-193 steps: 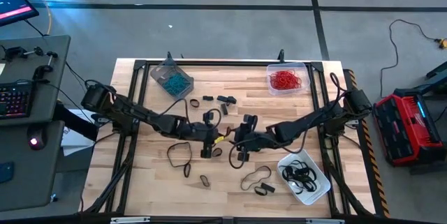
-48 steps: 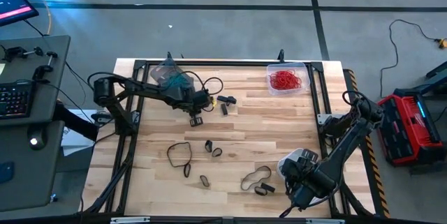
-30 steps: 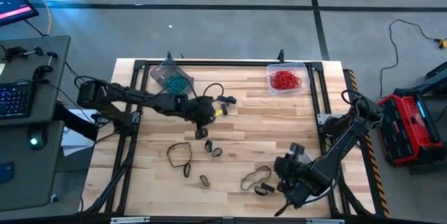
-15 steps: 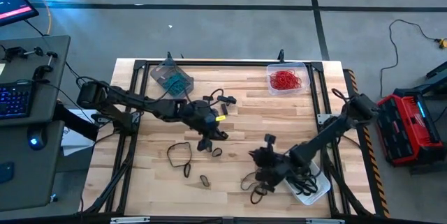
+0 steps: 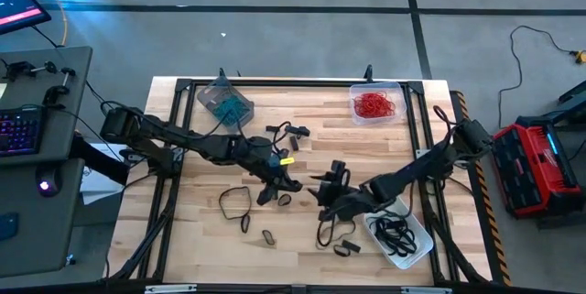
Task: Sort rubber bands into baskets
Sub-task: Put the black rubber band into the white bin
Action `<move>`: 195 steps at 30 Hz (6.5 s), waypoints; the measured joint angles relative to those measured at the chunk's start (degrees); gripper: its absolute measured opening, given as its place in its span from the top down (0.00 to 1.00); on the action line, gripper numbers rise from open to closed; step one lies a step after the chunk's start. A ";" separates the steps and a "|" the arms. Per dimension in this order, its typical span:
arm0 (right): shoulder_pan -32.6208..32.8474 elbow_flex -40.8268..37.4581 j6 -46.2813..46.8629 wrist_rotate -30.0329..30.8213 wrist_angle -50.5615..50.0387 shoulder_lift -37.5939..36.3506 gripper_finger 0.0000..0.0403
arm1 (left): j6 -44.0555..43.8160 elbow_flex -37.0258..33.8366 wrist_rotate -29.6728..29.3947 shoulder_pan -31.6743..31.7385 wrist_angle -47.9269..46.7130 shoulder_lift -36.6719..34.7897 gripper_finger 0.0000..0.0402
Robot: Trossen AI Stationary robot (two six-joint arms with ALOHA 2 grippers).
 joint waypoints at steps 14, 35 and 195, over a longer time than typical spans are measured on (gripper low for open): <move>0.02 0.00 -18.89 -0.02 16.58 0.00 0.70 | 0.96 0.04 -0.07 -0.65 3.03 0.02 1.00; 4.88 0.00 -3.51 1.36 2.33 -3.53 1.00 | 8.54 0.04 -14.42 -2.33 0.45 0.09 0.74; 17.86 34.00 55.79 -28.54 -73.94 0.24 1.00 | 15.52 -0.59 -29.07 -13.23 -11.84 -4.26 0.66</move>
